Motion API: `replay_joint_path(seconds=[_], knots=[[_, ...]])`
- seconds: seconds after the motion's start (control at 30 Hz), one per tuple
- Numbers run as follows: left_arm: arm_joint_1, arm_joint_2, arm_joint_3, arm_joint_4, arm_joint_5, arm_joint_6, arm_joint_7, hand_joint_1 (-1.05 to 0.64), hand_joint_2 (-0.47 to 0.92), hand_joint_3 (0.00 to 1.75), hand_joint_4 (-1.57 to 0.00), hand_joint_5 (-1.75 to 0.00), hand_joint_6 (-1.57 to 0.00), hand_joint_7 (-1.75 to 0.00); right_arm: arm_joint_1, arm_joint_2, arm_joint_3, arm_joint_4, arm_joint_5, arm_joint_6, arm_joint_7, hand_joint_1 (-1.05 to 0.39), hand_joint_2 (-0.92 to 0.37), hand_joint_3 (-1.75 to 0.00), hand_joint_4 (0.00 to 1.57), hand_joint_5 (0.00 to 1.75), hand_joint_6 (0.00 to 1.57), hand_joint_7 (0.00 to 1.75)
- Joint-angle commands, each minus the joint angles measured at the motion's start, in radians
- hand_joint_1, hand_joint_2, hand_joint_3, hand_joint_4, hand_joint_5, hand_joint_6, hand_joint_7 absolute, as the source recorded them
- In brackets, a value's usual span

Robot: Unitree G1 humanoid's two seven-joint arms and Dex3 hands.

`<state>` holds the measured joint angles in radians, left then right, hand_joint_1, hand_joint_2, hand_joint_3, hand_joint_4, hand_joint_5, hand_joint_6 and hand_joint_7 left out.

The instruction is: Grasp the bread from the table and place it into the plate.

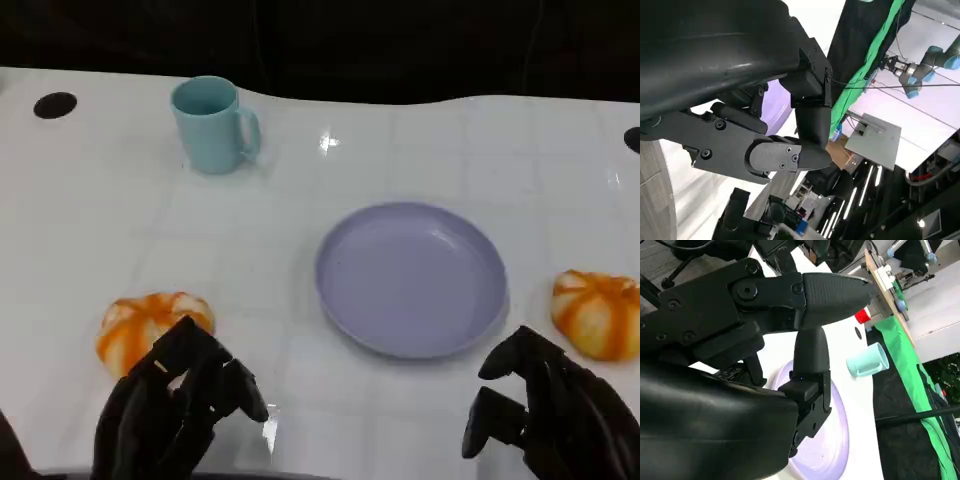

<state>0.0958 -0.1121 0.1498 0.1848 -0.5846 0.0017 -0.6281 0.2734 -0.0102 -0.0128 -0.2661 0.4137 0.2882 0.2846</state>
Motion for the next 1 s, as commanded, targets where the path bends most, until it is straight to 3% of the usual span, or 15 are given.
replay_joint_path(seconds=[0.03,0.3,0.4,0.47,0.57,0.67,0.87,1.0], knots=[[0.012,0.009,0.004,-0.018,0.004,0.002,0.014,-0.53,0.92,0.31,-0.73,-1.75,-0.63,-1.49,0.005,-0.009,-0.012,-0.013,0.011,0.006,-0.002,-0.53,-0.92,-0.45,0.71,1.75,0.41,1.73],[0.010,0.023,0.003,-0.022,0.037,-0.055,0.002,-0.54,0.92,0.37,-0.66,-1.74,-0.59,-1.38,0.003,-0.006,-0.007,-0.011,0.002,0.000,-0.008,-0.54,-0.92,-0.44,0.72,1.75,0.42,1.73],[0.011,0.027,0.002,-0.030,0.049,-0.070,0.004,-0.56,0.92,0.33,-0.62,-1.67,-0.62,-1.16,0.004,-0.006,-0.006,-0.014,0.003,0.000,-0.008,-0.54,-0.92,-0.44,0.72,1.75,0.43,1.73],[0.013,0.038,-0.003,-0.039,0.074,-0.099,0.005,-0.55,0.92,0.29,-0.59,-1.53,-0.65,-0.86,0.006,-0.007,-0.005,-0.014,0.003,-0.006,-0.003,-0.53,-0.92,-0.45,0.72,1.75,0.43,1.73],[0.011,0.046,-0.005,-0.047,0.095,-0.131,0.005,-0.54,0.92,0.27,-0.56,-1.41,-0.69,-0.60,0.006,-0.007,-0.005,-0.016,0.004,-0.001,-0.006,-0.53,-0.92,-0.45,0.72,1.75,0.43,1.73],[0.008,0.055,-0.003,-0.060,0.092,-0.128,0.009,-0.54,0.92,0.20,-0.57,-1.09,-0.72,-0.25,0.003,-0.005,-0.005,-0.015,0.002,0.003,-0.012,-0.53,-0.91,-0.45,0.72,1.75,0.43,1.73],[0.011,0.074,-0.009,-0.094,0.140,-0.145,0.041,-0.53,0.92,0.11,-0.51,-0.84,-0.70,-0.06,0.003,-0.006,-0.002,-0.012,-0.003,-0.005,-0.013,-0.54,-0.92,-0.44,0.72,1.75,0.43,1.73],[0.012,0.079,-0.013,-0.098,0.149,-0.153,0.045,-0.53,0.92,0.11,-0.47,-0.82,-0.68,-0.04,0.003,-0.007,-0.002,-0.011,-0.004,-0.006,-0.012,-0.54,-0.92,-0.43,0.72,1.75,0.43,1.72]])
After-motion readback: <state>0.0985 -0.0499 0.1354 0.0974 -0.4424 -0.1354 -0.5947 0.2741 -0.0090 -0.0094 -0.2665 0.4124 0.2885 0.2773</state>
